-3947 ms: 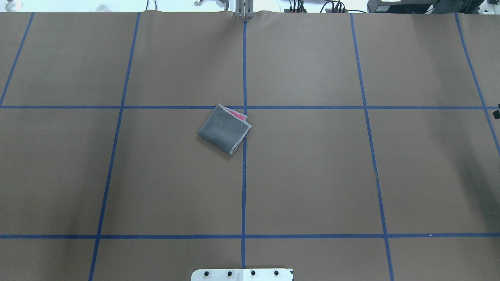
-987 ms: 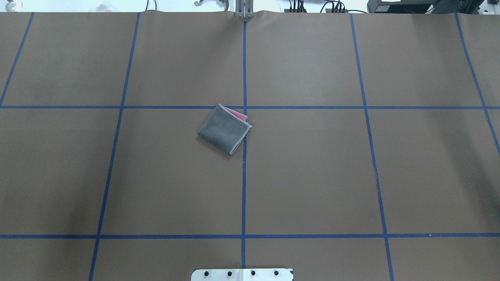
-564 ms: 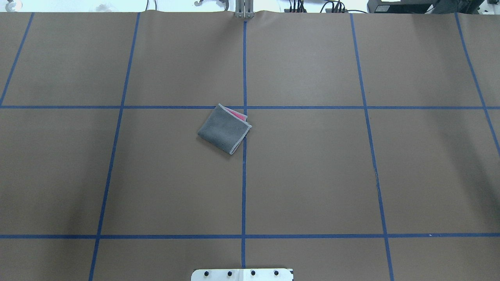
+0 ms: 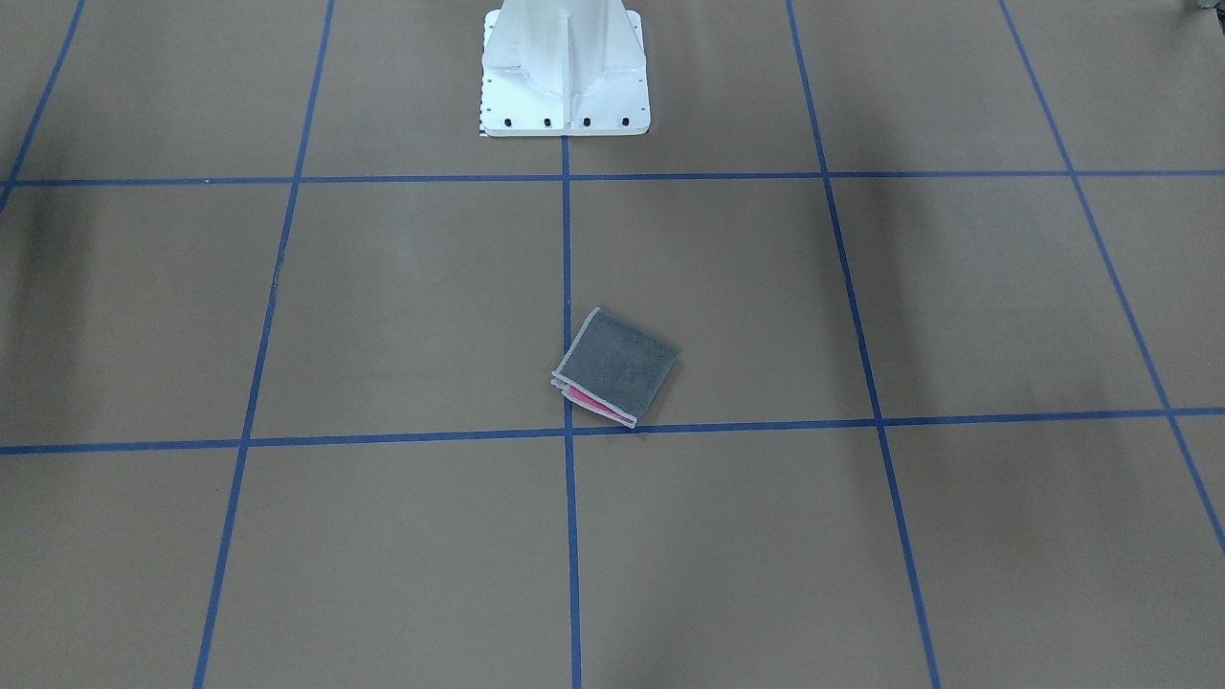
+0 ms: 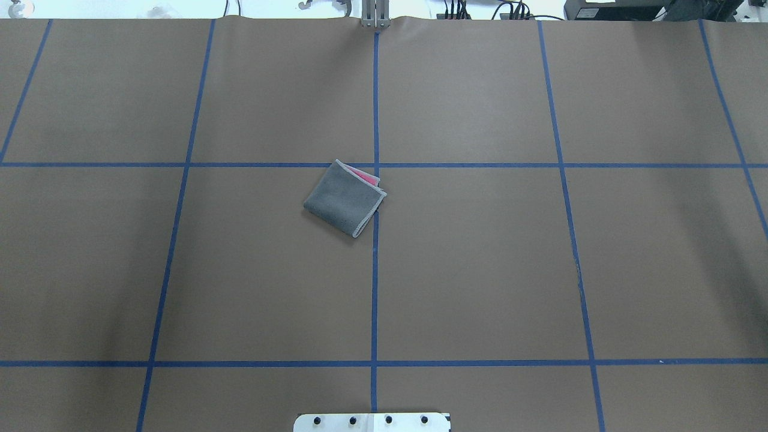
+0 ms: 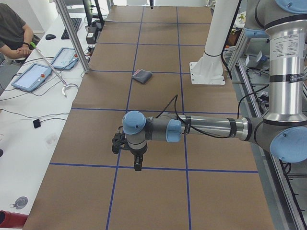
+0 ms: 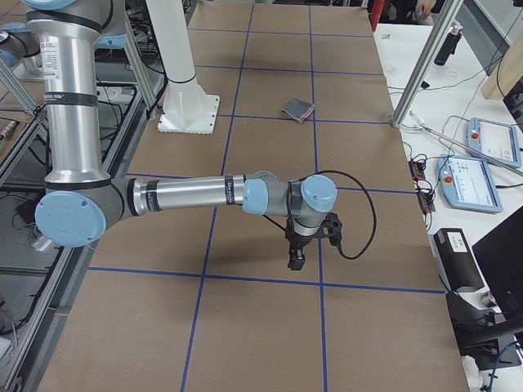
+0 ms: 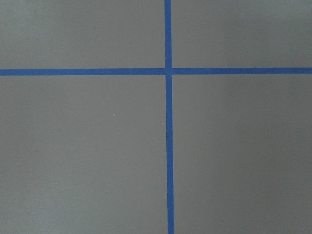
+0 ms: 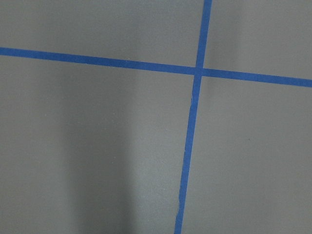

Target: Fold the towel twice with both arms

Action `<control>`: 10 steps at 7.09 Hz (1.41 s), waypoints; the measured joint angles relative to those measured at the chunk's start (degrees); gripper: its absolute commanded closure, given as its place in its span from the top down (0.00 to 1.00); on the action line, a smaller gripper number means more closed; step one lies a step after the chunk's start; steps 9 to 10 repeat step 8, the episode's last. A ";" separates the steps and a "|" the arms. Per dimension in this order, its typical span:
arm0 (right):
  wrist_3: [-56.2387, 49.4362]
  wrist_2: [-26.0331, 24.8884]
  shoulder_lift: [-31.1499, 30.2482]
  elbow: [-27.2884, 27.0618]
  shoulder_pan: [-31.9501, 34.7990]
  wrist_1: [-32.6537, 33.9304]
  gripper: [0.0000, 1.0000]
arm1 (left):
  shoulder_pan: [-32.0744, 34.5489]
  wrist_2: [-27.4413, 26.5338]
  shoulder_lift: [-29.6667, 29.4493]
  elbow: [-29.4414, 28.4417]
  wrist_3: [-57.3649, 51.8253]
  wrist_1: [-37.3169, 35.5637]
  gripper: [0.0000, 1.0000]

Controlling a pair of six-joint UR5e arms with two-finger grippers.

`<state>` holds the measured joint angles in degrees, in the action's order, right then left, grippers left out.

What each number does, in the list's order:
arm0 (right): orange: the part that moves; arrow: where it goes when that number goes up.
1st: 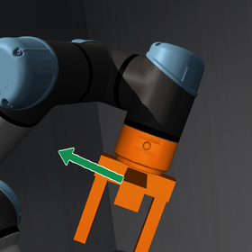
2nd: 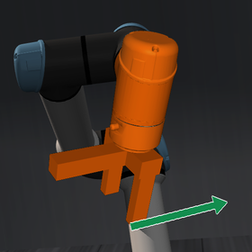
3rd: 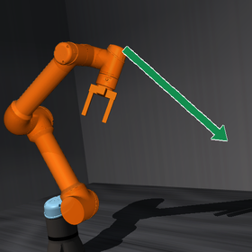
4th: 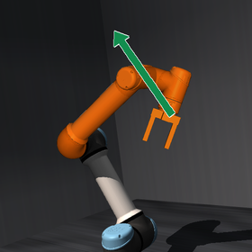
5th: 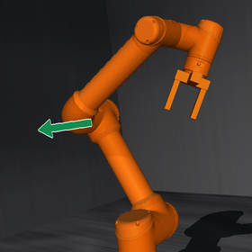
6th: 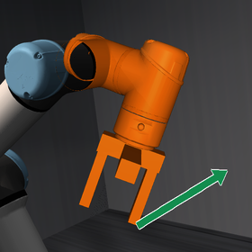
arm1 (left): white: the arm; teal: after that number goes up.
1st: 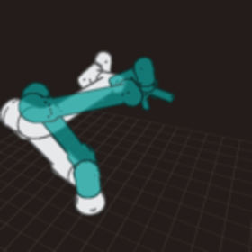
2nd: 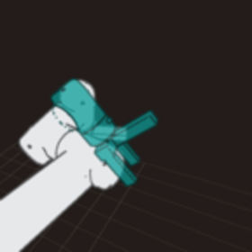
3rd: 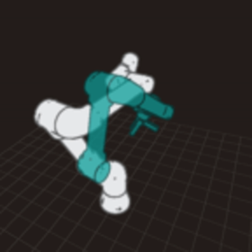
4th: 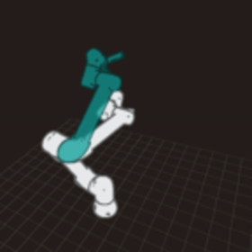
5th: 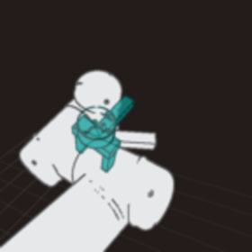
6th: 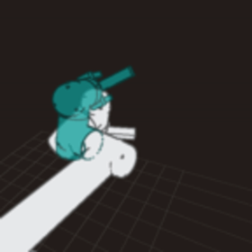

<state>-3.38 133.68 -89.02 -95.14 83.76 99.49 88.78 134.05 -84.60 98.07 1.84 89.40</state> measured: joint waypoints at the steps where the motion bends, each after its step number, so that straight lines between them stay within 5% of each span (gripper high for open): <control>1: 0.02 0.00 0.04 -0.06 0.00 0.00 1.00 | 0.03 -0.13 -0.05 -0.02 0.02 -0.01 1.00; 10: 0.05 0.01 0.68 -0.62 0.00 -0.04 1.00 | 0.03 0.31 0.02 0.34 0.09 0.03 1.00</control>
